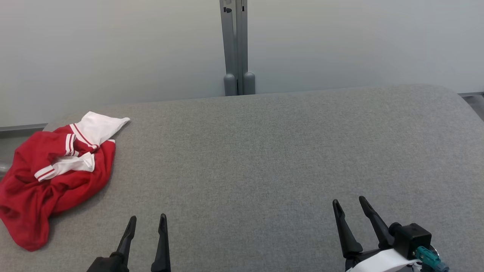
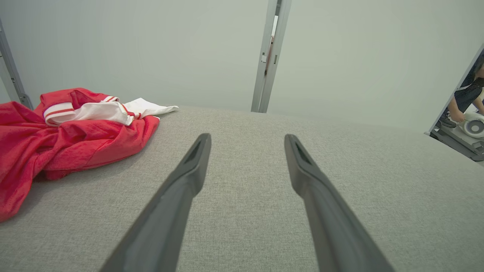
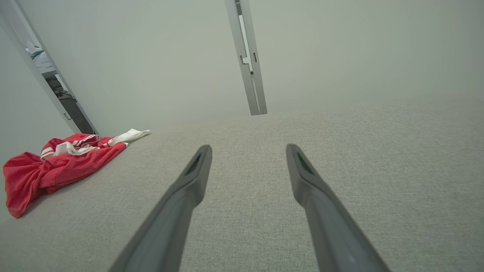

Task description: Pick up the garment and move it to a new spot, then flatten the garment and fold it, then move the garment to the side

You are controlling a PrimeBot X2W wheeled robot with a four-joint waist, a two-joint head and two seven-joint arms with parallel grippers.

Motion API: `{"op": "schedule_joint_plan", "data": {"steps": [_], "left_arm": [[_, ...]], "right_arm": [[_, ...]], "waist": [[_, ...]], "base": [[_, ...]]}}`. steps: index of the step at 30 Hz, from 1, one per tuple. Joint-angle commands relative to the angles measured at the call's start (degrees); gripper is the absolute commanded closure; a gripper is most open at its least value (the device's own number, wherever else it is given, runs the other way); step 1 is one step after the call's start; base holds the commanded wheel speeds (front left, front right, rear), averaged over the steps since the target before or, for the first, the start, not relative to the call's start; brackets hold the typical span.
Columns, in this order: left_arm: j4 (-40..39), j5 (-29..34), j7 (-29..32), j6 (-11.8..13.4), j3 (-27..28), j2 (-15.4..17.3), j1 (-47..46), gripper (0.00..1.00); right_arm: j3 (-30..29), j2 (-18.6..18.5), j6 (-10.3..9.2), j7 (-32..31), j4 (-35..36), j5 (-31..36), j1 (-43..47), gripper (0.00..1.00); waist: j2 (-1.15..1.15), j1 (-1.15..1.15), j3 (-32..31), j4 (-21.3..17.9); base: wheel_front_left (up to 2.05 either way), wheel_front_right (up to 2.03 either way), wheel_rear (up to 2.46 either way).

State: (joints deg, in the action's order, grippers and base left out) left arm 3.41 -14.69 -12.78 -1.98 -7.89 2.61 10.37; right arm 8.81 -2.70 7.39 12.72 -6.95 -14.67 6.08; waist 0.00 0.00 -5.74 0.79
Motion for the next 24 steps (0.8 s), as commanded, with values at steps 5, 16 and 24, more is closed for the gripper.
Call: {"op": "schedule_joint_plan", "data": {"steps": [5,16,24], "left_arm": [[-0.69,2.90,-0.97,0.48,-0.42,0.40,1.33,0.00],[-1.32,7.24,-2.06,0.87,-0.92,0.43,2.59,0.00],[-1.45,8.37,-2.38,0.58,-0.99,0.43,3.23,0.00]], "right_arm": [[0.67,-0.25,0.17,1.08,0.44,3.20,0.89,0.00],[1.83,-0.29,0.17,2.18,0.42,7.72,1.80,0.00],[2.60,-0.29,0.12,2.52,0.27,9.49,2.00,0.00]], "waist": [[0.00,0.00,-0.35,0.02],[0.00,0.00,-1.32,-0.06],[0.00,0.00,-2.10,-0.19]], "base": [[0.00,0.00,0.00],[0.00,0.00,0.00],[0.00,0.00,0.00]]}}
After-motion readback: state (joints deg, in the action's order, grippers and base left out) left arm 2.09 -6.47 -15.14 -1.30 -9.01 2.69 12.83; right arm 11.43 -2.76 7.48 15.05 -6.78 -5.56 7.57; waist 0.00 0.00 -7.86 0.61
